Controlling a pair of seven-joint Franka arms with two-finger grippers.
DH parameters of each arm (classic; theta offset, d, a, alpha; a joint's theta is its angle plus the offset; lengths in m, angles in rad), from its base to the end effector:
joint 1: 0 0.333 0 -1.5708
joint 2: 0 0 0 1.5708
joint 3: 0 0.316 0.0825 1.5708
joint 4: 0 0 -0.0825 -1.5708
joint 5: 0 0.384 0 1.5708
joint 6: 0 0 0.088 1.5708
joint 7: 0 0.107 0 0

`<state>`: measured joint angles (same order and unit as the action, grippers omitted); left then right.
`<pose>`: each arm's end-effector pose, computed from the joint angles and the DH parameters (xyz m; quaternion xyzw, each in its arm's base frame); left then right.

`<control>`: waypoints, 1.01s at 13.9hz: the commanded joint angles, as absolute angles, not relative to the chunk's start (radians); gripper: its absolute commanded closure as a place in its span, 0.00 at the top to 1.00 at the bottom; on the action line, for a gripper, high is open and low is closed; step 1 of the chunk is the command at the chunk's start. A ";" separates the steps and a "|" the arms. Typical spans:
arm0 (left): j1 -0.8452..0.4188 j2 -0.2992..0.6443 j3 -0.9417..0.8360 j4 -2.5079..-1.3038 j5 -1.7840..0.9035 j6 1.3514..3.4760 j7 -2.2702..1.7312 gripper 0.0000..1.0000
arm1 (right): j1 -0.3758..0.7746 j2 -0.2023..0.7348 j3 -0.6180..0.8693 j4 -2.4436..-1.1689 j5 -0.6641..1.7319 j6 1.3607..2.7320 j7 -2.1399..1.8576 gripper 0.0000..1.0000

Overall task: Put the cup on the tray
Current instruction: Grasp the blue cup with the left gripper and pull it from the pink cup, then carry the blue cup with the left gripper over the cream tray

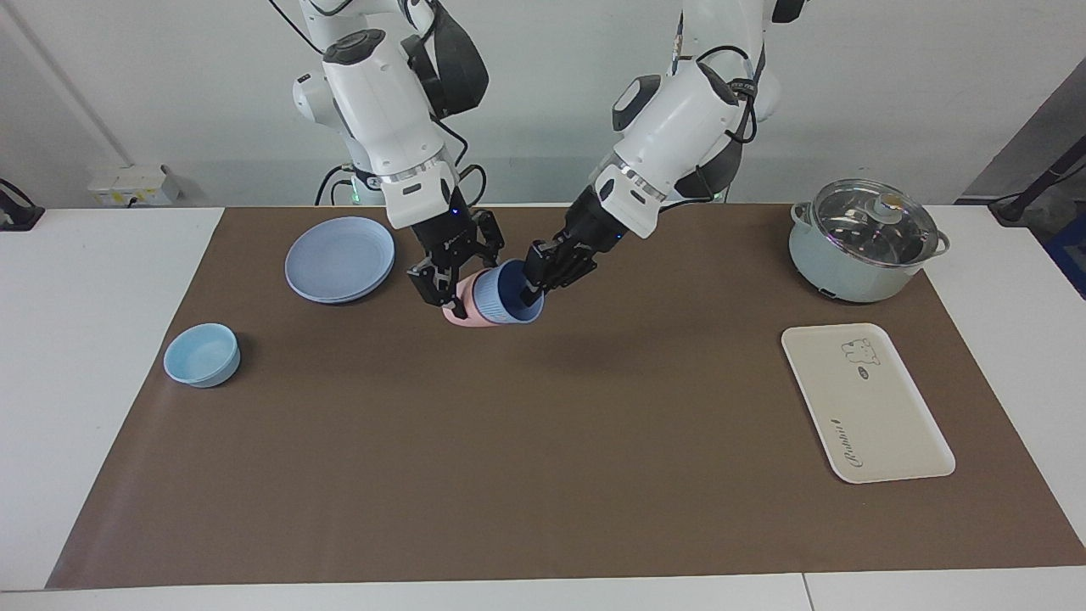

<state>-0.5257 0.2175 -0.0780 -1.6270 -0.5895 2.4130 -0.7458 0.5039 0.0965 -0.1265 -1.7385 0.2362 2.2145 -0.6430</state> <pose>0.5548 -0.3803 0.5580 0.9027 0.2215 0.0503 0.3655 0.5782 0.2407 0.5534 -0.8760 -0.4327 -0.1995 0.0743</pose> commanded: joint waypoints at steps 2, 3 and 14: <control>-0.497 0.235 -0.074 -1.548 -0.563 2.231 -0.758 0.00 | 0.494 0.074 -0.127 -1.753 0.213 2.241 -0.618 0.00; -0.477 0.257 -0.074 -1.495 -0.560 2.183 -0.762 0.00 | 0.494 0.074 -0.127 -1.753 0.213 2.241 -0.618 0.00; -0.065 0.154 -0.066 -1.463 -0.146 1.919 -0.277 0.00 | 0.367 0.090 -0.130 -1.773 0.337 2.346 -0.647 0.00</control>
